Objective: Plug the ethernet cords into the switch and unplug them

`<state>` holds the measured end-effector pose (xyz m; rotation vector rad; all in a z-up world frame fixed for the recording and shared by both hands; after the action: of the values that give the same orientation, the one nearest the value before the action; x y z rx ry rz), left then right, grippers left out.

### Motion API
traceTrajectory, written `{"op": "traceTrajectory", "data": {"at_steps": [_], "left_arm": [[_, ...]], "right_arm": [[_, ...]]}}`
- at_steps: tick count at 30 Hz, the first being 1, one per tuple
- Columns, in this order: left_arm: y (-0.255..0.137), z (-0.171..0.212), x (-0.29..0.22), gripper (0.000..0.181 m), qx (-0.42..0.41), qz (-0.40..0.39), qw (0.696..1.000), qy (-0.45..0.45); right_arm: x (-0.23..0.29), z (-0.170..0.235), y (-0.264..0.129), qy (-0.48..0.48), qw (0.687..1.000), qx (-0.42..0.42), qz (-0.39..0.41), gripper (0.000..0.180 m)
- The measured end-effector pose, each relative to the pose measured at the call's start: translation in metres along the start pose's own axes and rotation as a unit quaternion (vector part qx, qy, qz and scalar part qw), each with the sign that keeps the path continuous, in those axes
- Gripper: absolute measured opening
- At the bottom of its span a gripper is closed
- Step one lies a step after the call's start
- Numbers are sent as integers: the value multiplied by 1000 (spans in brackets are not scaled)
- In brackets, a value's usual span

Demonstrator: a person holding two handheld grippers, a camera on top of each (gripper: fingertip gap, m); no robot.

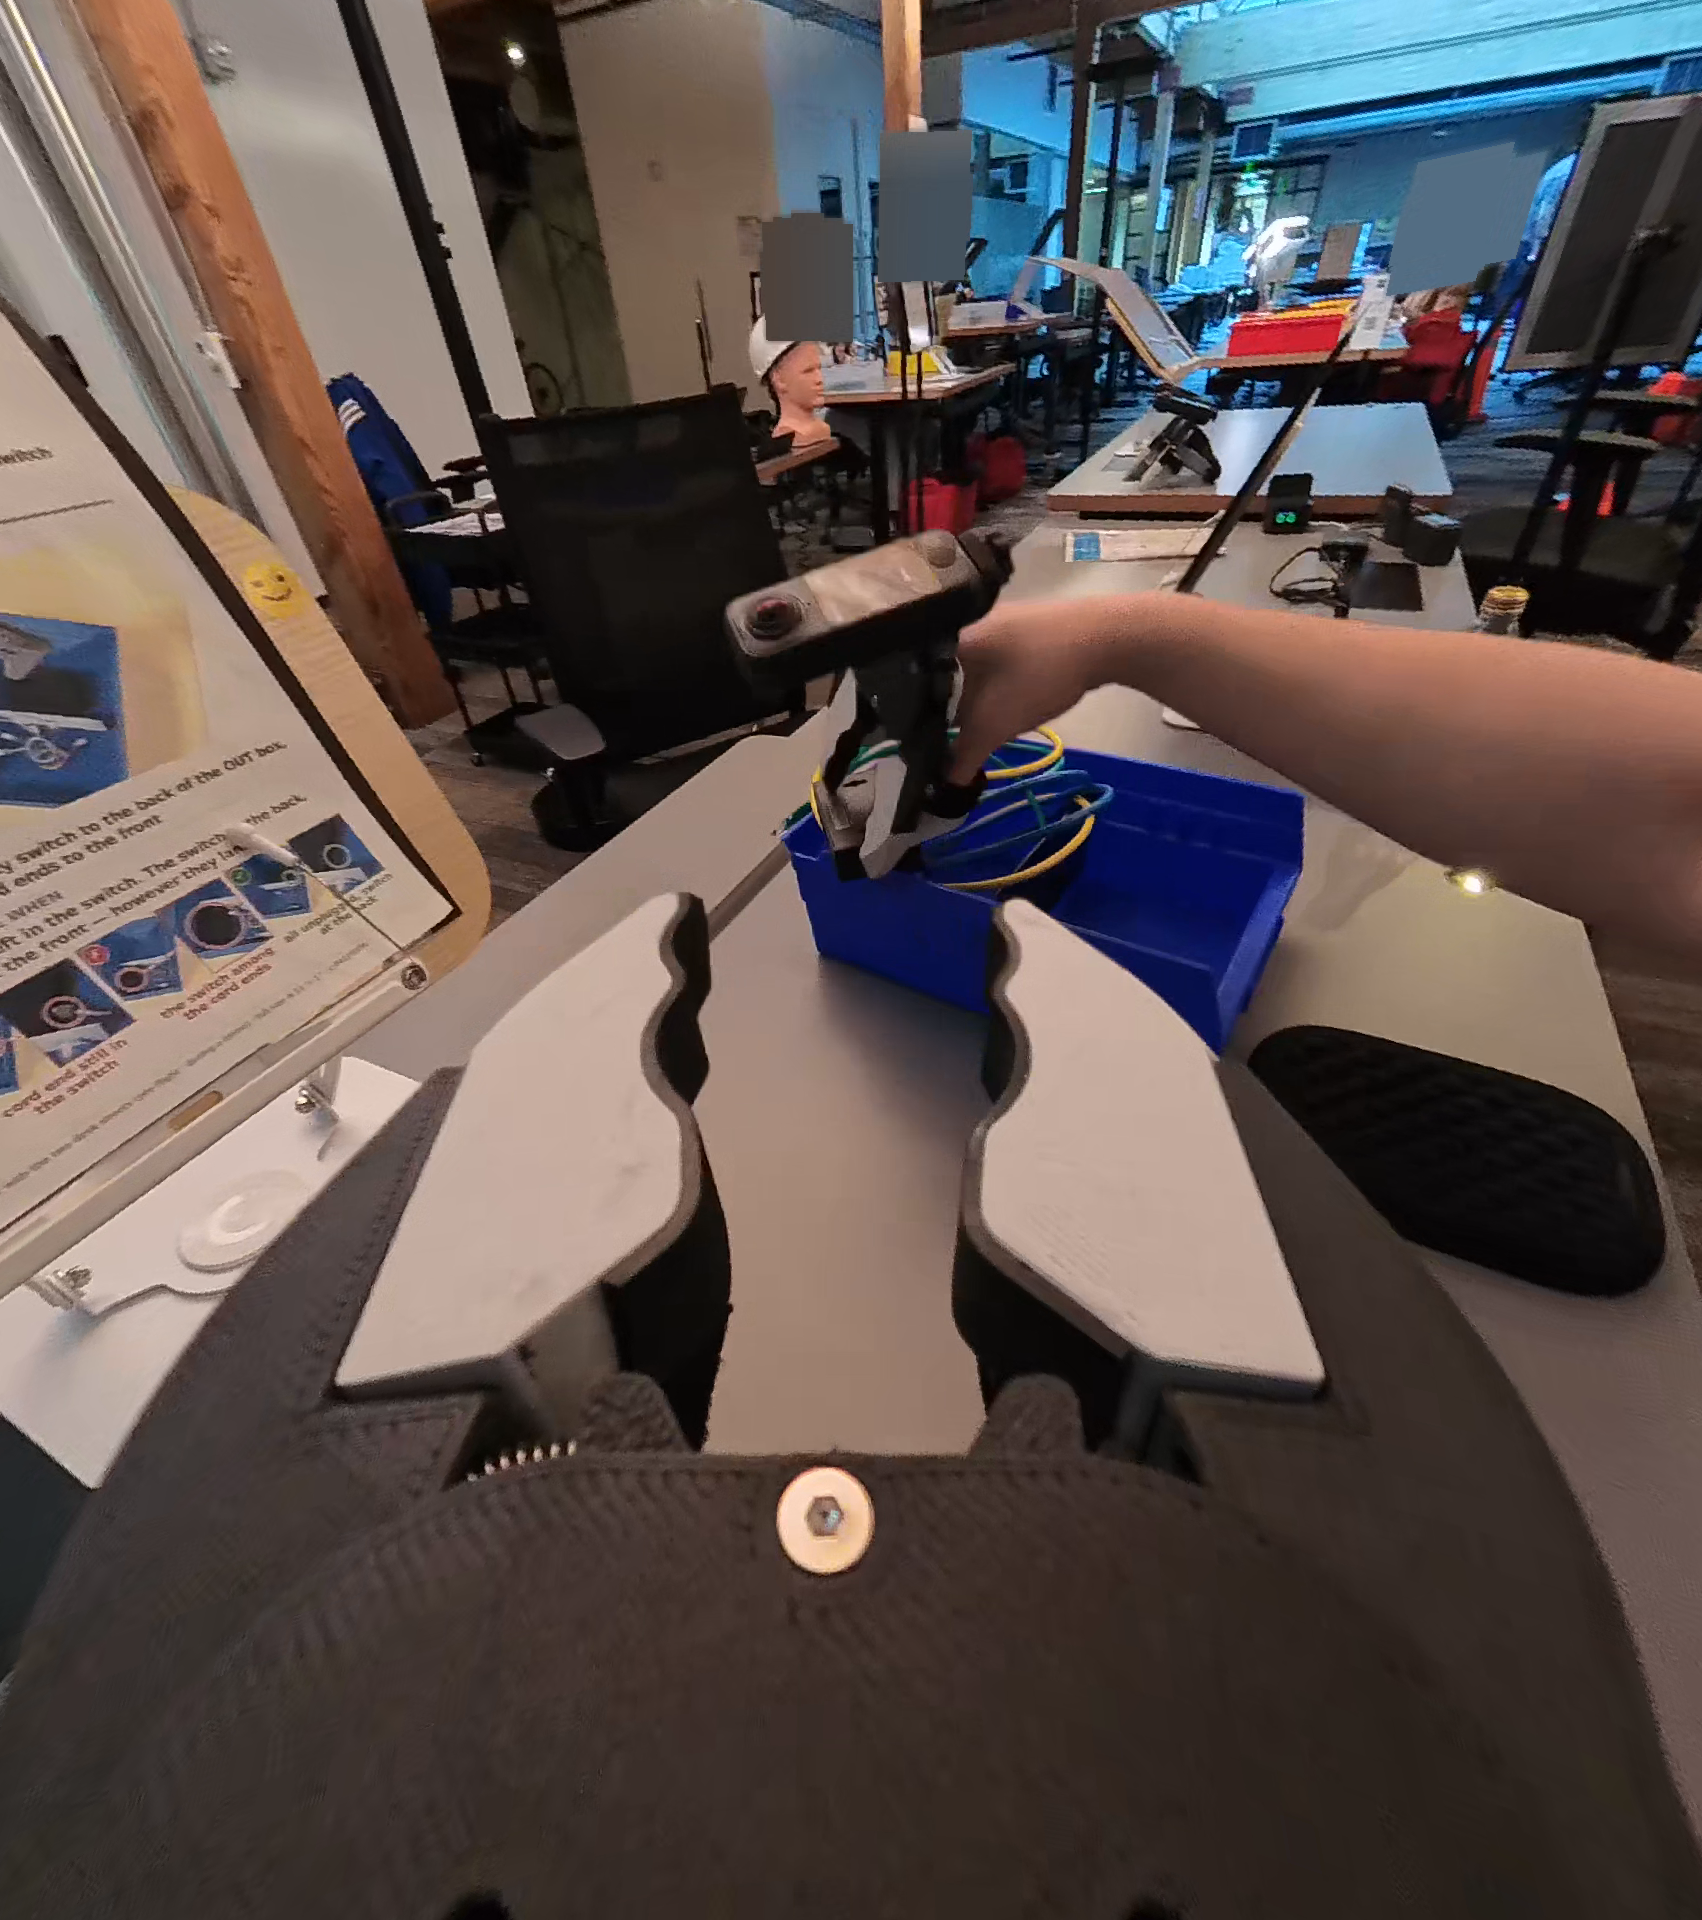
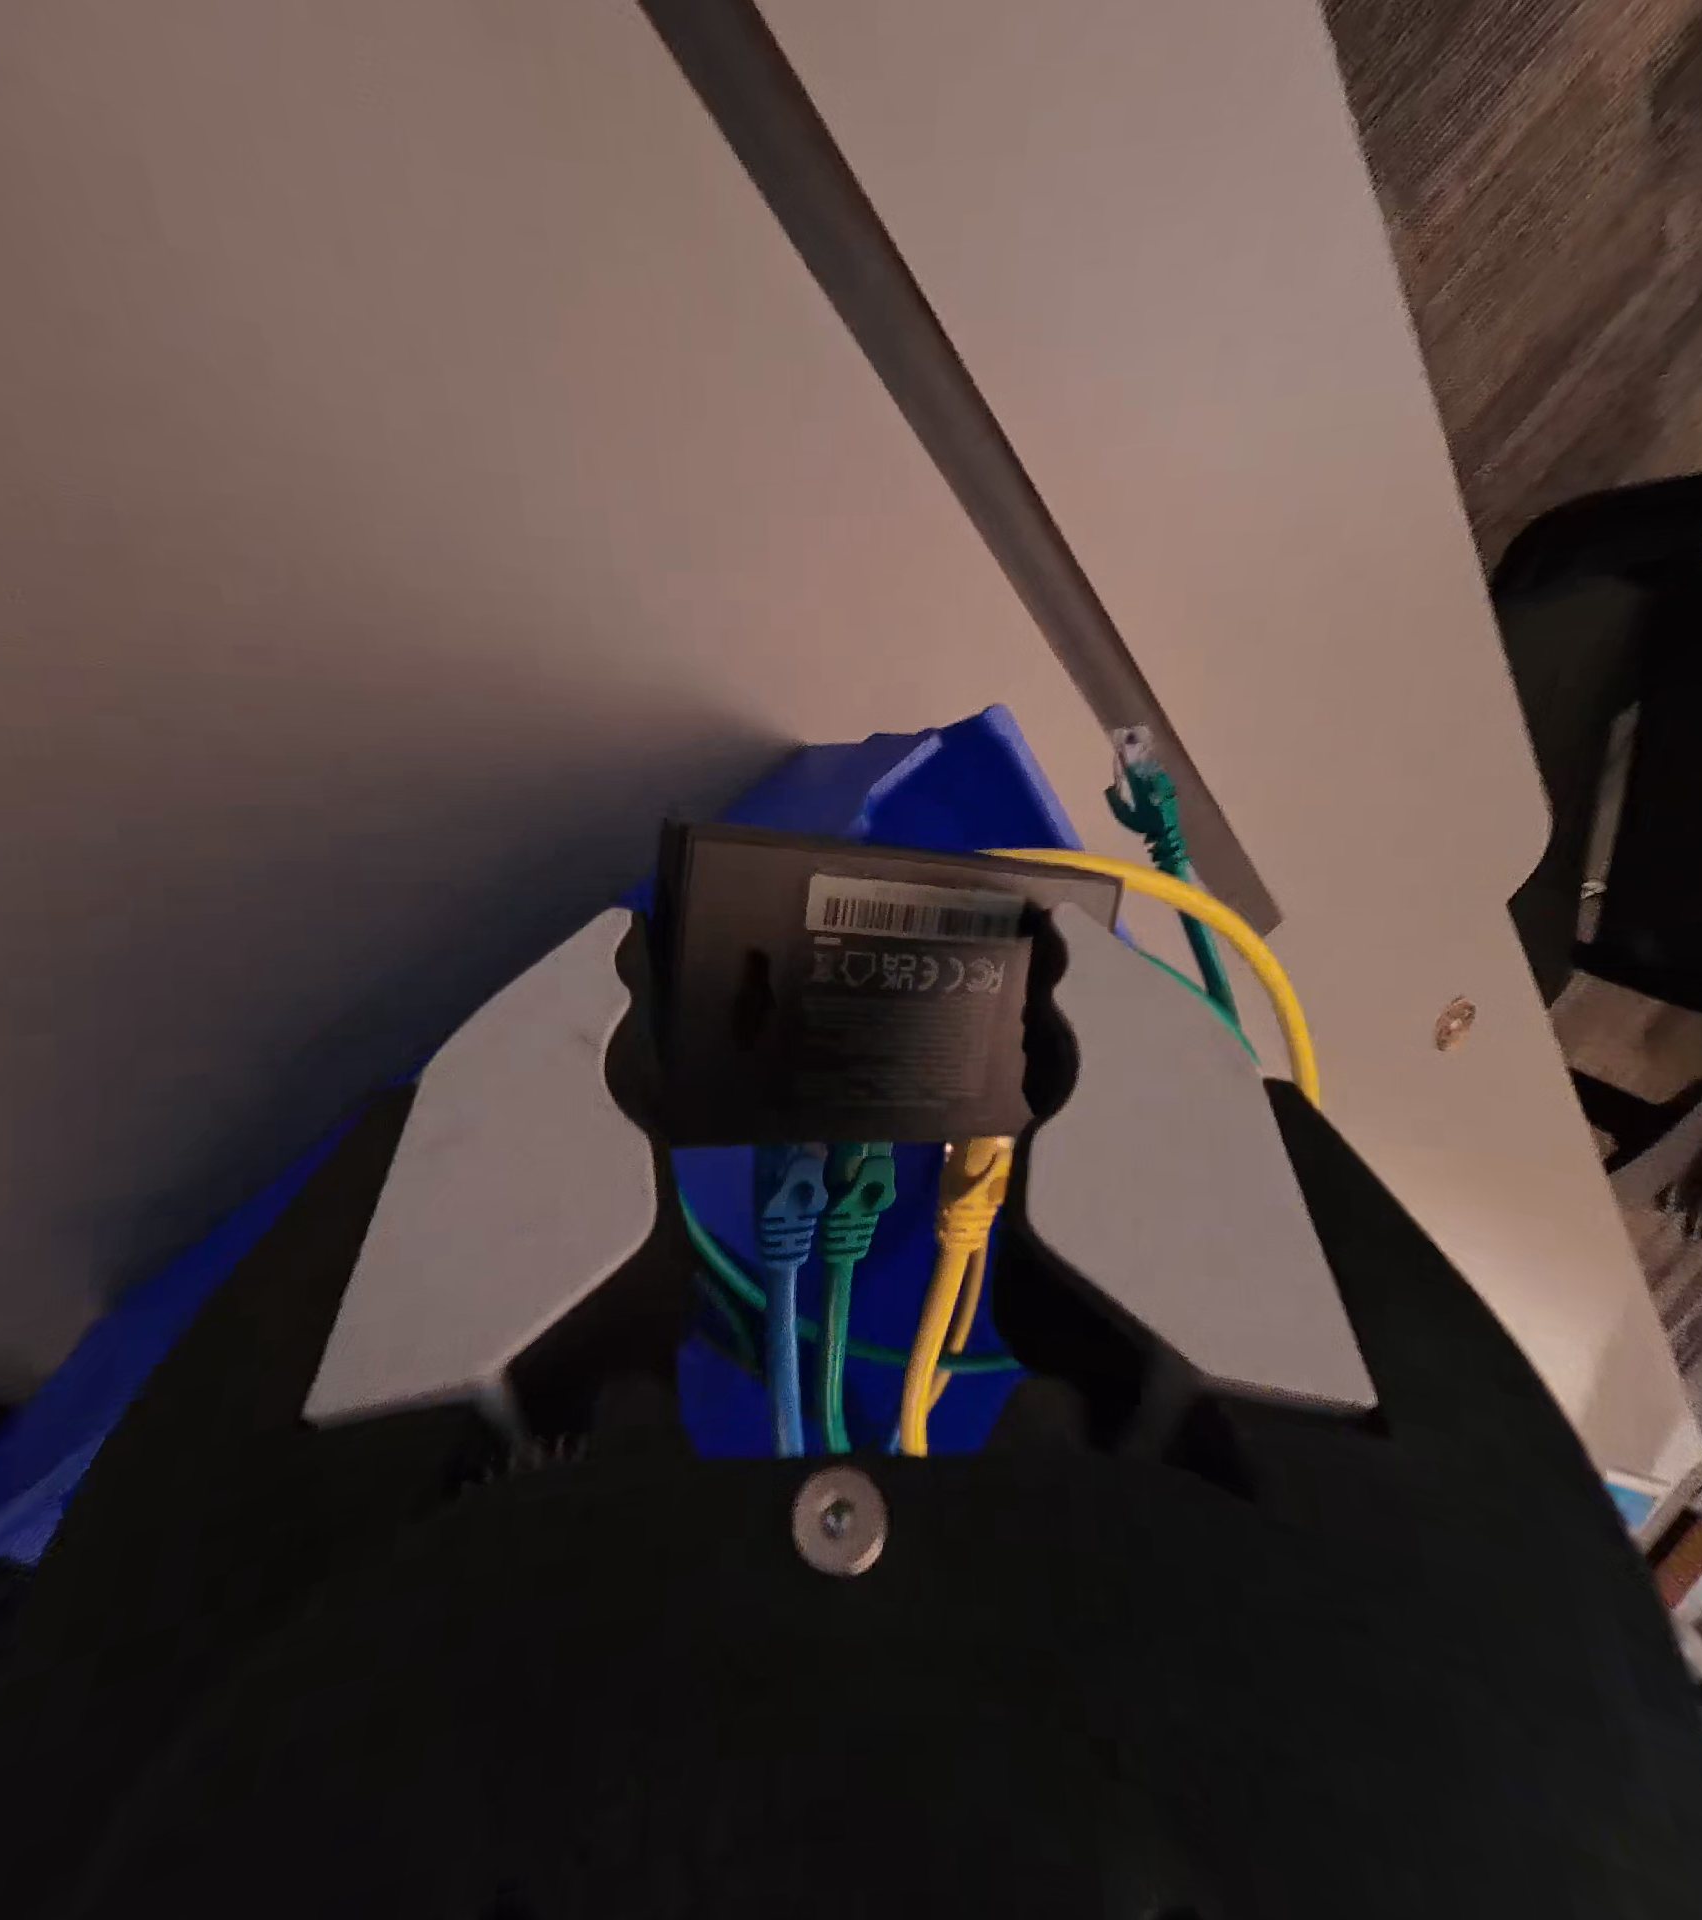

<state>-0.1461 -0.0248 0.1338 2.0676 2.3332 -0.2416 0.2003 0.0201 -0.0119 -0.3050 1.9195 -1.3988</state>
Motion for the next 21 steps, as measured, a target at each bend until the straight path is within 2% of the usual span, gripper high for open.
{"op": "traceTrajectory", "data": {"at_steps": [5,8,14,21], "left_arm": [[-5,-2,-7,49,4,32,999,-4],[-10,-4,-8,49,3,35,999,-1],[-21,-11,-10,49,-7,44,999,1],[-37,-19,-9,49,-23,32,999,10]], "right_arm": [[-1,17,-10,0,997,37,-61,59],[0,24,-11,-3,996,37,-83,58],[-5,30,-11,0,996,27,-82,52],[-7,40,-9,146,980,-1,-134,43]]}}
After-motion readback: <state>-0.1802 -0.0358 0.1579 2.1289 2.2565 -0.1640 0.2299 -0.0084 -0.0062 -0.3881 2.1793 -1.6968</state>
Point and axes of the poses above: each gripper's, where its closed fingertips meet, y out along the fingers, z out of its underside, x = y × z across the jaws, the point moved 4 cm from there along -y, back along the fingers, and after that the axes turned 11 degrees about -y, right-handed, at the moved point
